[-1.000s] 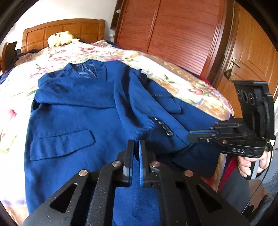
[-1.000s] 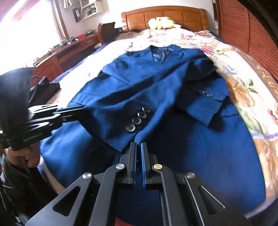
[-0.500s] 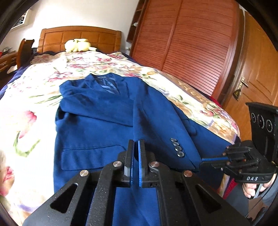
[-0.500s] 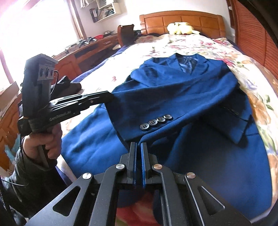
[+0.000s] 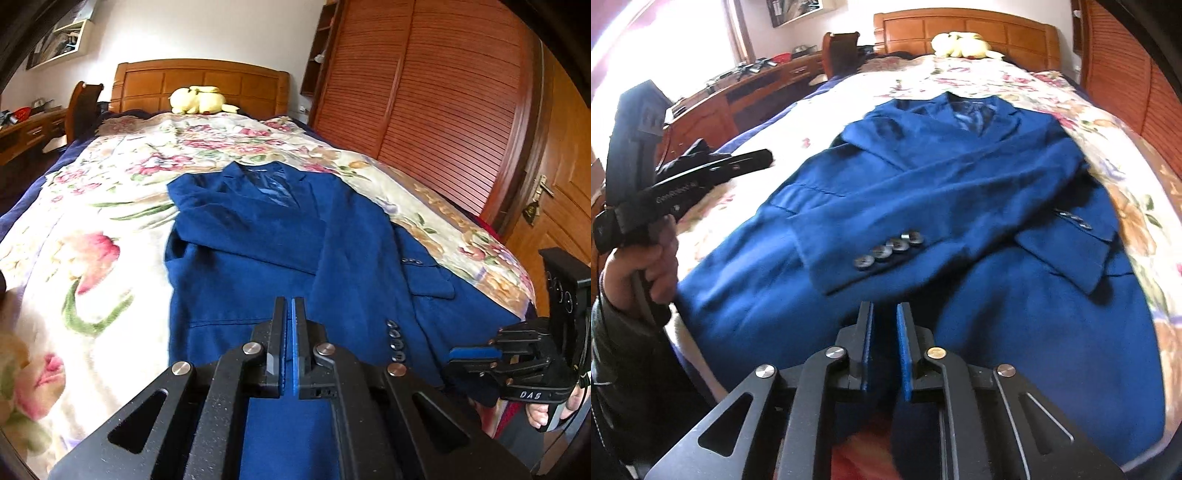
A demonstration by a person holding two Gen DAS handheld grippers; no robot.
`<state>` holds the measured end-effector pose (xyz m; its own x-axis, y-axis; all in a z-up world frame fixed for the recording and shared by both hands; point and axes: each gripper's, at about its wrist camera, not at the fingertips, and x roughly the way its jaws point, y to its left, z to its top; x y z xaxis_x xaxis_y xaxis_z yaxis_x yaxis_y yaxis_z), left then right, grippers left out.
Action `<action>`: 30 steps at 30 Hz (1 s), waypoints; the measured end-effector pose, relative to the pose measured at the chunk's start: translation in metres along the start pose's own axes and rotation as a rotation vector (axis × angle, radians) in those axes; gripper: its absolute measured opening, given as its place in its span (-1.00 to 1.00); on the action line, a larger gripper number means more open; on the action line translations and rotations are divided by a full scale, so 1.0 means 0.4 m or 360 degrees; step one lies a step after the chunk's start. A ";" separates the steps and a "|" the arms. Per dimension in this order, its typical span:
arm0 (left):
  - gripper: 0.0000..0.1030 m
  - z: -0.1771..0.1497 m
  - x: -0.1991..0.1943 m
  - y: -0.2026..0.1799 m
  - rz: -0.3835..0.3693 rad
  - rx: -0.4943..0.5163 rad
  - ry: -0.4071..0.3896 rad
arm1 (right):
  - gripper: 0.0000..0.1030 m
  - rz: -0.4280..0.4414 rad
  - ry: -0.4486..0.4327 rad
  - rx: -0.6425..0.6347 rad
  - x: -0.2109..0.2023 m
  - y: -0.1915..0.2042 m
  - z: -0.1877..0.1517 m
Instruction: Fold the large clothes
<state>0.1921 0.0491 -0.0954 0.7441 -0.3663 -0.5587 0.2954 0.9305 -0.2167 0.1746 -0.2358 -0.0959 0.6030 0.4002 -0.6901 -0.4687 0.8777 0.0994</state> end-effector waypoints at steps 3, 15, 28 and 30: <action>-0.95 -0.002 0.013 0.005 -0.0004 -0.0002 0.0037 | -0.53 -0.0057 -0.0018 0.0030 -0.010 -0.027 -0.007; -0.32 -0.056 0.101 -0.053 -0.0049 0.0156 0.0328 | -0.11 -0.0314 -0.0001 0.0080 -0.012 -0.103 -0.025; -0.52 -0.085 0.112 -0.059 -0.0048 0.0170 0.0376 | 0.22 -0.0309 -0.0147 0.0173 0.063 -0.173 -0.078; -0.62 -0.087 0.115 -0.066 -0.0052 0.0191 0.0390 | 0.23 -0.0323 -0.0183 0.0159 0.066 -0.165 -0.084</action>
<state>0.1979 0.0078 -0.1432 0.5699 -0.3706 -0.7334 0.3966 0.9057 -0.1496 0.1996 -0.2920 -0.1447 0.7506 0.2353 -0.6174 -0.2678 0.9626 0.0413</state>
